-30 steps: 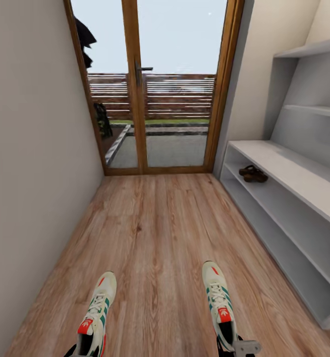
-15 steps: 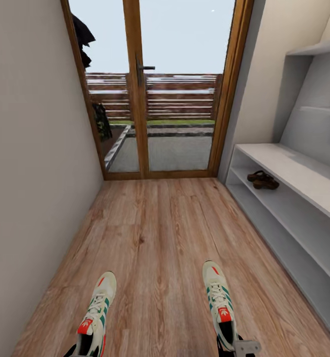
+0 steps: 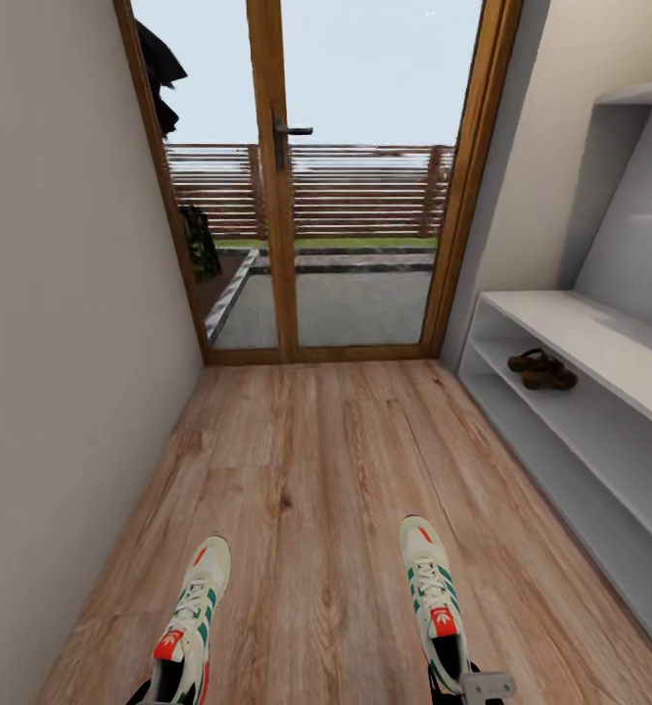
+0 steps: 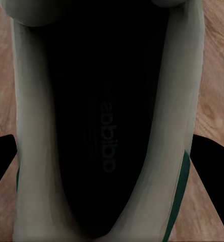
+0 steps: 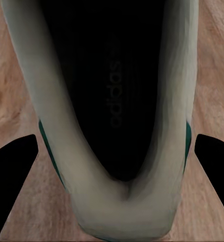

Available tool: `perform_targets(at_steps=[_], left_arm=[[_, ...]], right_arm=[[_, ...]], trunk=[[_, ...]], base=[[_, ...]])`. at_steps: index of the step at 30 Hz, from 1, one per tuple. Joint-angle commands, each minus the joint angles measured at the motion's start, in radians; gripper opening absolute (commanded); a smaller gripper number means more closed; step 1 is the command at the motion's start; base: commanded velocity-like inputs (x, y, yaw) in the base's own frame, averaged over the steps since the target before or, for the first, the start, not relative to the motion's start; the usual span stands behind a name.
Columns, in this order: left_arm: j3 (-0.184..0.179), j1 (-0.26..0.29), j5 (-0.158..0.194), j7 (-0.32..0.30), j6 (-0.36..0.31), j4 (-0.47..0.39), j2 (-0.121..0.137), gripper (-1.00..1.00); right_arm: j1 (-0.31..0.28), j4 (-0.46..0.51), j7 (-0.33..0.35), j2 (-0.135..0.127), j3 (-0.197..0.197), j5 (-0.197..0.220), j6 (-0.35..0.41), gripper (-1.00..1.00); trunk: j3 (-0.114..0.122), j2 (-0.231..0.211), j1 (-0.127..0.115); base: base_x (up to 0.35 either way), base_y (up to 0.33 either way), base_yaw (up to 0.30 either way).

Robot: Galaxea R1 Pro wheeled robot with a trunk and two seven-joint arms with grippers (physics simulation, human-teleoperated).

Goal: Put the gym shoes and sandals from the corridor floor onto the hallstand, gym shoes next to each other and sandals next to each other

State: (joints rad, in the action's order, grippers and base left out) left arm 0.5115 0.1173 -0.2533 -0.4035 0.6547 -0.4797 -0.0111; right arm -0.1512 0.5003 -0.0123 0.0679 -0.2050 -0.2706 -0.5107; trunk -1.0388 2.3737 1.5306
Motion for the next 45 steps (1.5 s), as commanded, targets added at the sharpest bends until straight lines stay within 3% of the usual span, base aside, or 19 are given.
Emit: perform_targets(at_steps=[1, 32, 45], left_arm=[[0.009, 0.001, -0.007, -0.006, 0.003, 0.000, -0.001, -1.00], [0.007, 0.001, -0.006, -0.006, 0.002, 0.000, -0.001, -1.00], [0.008, 0.001, -0.007, -0.006, 0.004, 0.000, -0.001, -1.00]], right_arm=[[-0.001, 0.000, -0.001, 0.001, -0.007, -0.010, -0.003, -1.00], [-0.001, -0.001, 0.001, 0.001, -0.007, -0.010, -0.003, -1.00], [-0.001, -0.001, 0.002, 0.001, -0.007, -0.010, -0.003, -1.00]], trunk=[[-0.001, 0.000, 0.000], [-0.001, 0.000, 0.000], [-0.001, 0.000, 0.000]], base=[[0.338, 0.112, -0.066], [0.322, 0.167, -0.247], [0.334, 0.036, -0.265]])
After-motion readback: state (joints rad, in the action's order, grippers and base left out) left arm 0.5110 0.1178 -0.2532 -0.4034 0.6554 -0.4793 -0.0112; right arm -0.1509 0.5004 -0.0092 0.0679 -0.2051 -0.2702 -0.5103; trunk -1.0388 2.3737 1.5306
